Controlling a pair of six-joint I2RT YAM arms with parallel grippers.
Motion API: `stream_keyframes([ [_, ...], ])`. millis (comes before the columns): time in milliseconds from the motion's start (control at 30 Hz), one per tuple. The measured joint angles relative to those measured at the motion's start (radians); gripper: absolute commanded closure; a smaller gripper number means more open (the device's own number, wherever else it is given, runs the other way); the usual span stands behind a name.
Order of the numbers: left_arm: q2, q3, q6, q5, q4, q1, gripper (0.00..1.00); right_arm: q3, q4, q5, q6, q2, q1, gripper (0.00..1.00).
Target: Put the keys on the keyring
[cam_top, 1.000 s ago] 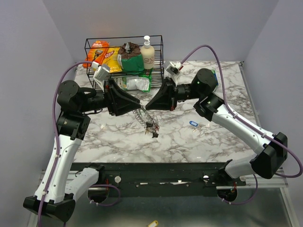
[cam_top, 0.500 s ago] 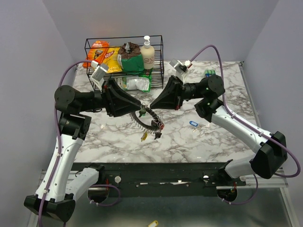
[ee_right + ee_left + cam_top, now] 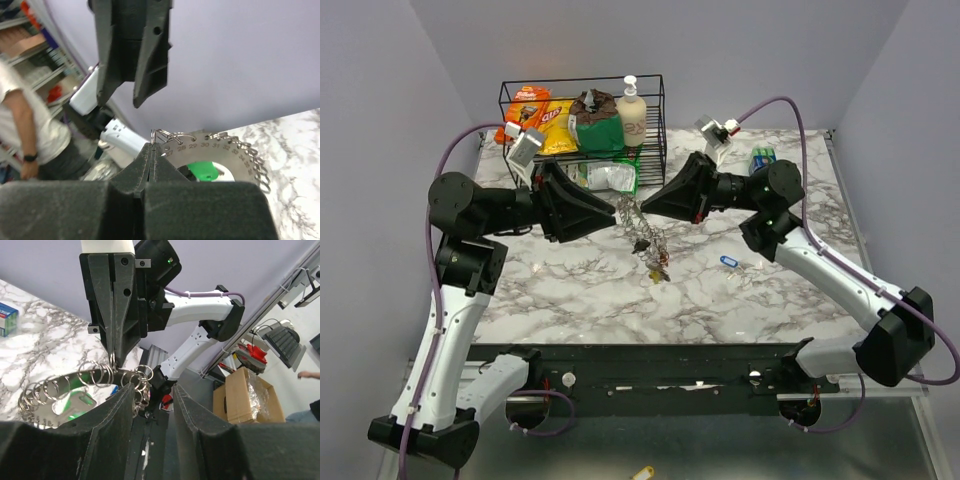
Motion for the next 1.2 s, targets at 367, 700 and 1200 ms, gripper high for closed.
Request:
stream_keyframes([
  [367, 0.017, 0.009, 0.056, -0.089, -0.089, -0.088, 0.23, -0.021, -0.199, 0.267, -0.079, -0.073, 0.000, 1.00],
  [700, 0.073, 0.001, 0.112, -0.189, -0.143, -0.127, 0.22, -0.021, -0.241, 0.301, -0.090, -0.073, -0.002, 1.00],
  [1200, 0.107, -0.017, 0.124, -0.233, -0.080, -0.127, 0.41, -0.021, -0.237, 0.249, -0.089, -0.072, -0.002, 1.00],
])
